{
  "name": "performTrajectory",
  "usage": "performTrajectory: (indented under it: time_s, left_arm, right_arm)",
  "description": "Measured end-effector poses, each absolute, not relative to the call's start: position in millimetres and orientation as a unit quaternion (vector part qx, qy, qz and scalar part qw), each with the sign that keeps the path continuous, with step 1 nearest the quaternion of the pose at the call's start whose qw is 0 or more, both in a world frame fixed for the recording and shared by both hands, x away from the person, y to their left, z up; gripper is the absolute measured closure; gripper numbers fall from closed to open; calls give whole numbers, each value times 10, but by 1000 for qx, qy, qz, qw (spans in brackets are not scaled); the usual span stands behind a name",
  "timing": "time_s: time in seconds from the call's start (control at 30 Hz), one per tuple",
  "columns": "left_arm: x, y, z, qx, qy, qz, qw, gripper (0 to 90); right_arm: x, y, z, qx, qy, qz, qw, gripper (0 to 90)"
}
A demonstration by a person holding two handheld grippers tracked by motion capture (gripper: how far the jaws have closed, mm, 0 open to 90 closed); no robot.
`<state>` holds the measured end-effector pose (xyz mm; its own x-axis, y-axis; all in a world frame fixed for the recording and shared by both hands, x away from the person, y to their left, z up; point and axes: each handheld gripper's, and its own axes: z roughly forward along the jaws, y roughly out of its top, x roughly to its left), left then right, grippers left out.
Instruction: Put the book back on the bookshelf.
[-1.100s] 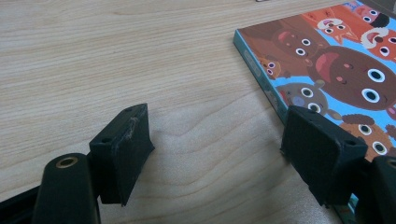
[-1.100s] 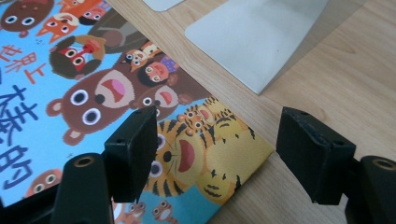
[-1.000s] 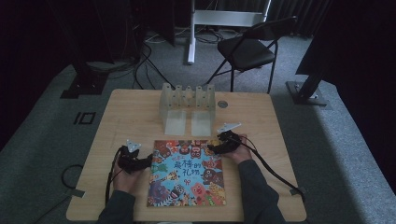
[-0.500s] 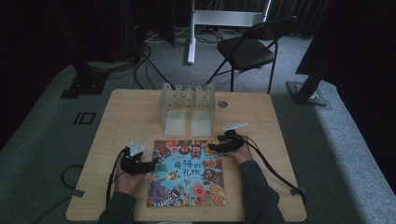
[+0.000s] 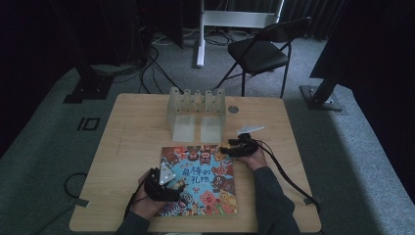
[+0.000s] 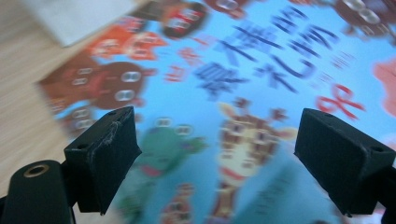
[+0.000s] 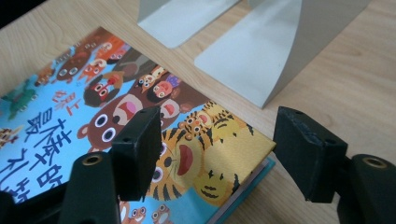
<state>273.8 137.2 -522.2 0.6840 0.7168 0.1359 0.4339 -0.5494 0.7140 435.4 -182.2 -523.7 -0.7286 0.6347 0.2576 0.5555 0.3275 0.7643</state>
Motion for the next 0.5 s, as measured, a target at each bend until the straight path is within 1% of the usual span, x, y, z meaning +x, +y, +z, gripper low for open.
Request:
performTrajectory:
  time_s: [0.13, 0.27, 0.4, 0.43, 0.47, 0.5]
  left_arm:
    - [2638, 1254, -5227, 866, 308, 203, 338, 117]
    - [2564, 1189, -5205, 870, 300, 182, 347, 113]
    - [2475, 1118, -5186, 873, 280, 180, 356, 91]
    - [2451, 1091, -5181, 872, 279, 185, 356, 75]
    - [2427, 1059, -5177, 873, 275, 188, 356, 35]
    - [2409, 1035, -5177, 875, 269, 186, 358, 26]
  right_arm:
    - [4354, -1832, -5161, 362, 813, 454, 44, 351]
    - [4350, -1830, -5099, 358, 814, 456, 46, 352]
    - [4355, -1831, -5054, 359, 812, 459, 42, 354]
    - [4354, -1828, -5042, 359, 812, 458, 42, 354]
    - [4354, -1828, -5032, 358, 812, 459, 42, 354]
    - [4354, -1831, -5022, 358, 811, 461, 41, 355]
